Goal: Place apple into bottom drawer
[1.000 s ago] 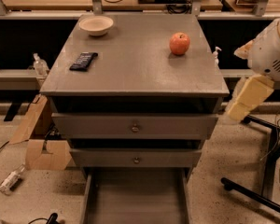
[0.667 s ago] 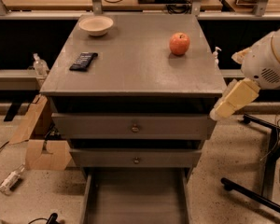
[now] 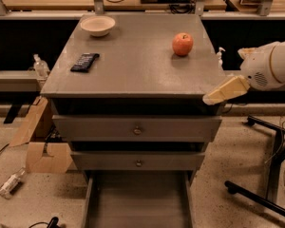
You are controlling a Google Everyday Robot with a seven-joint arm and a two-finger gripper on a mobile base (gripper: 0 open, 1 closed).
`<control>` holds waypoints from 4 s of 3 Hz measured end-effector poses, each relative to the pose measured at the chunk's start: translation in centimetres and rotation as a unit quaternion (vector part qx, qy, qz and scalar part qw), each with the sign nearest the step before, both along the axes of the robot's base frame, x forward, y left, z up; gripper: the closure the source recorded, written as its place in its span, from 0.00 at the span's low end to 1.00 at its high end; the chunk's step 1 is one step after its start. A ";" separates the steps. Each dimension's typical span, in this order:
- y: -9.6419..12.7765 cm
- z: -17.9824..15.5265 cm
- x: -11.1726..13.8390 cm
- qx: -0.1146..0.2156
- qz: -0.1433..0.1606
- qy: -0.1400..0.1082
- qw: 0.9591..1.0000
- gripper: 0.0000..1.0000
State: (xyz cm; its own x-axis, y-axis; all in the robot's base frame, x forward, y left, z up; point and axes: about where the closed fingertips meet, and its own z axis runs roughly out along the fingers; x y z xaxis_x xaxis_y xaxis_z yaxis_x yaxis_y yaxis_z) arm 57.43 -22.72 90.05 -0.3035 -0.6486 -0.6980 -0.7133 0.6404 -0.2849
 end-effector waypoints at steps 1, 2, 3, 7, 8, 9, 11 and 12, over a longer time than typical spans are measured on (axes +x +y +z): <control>-0.3 -0.2 3.4 0.056 -0.039 -0.049 0.996 0.00; -0.7 0.5 7.6 0.127 -0.094 -0.112 0.981 0.00; -1.3 1.3 8.1 0.126 -0.104 -0.129 0.978 0.00; 2.0 4.4 18.4 0.189 -0.035 -0.222 0.956 0.00; 2.6 3.4 21.1 0.204 -0.049 -0.208 0.955 0.00; 3.0 1.3 23.1 0.232 -0.073 -0.177 0.954 0.00; 5.3 -1.5 26.7 0.286 -0.090 -0.138 0.944 0.00; 6.0 -3.3 27.2 0.290 -0.097 -0.121 0.944 0.18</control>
Offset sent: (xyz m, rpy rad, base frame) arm 0.1205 -0.0311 0.0229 0.4124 -0.4029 -0.3422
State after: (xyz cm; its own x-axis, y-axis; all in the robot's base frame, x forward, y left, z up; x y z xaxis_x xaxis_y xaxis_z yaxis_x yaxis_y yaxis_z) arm 84.63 -16.71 86.78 -0.1641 -0.0851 -0.9828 -0.5252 0.8509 0.0140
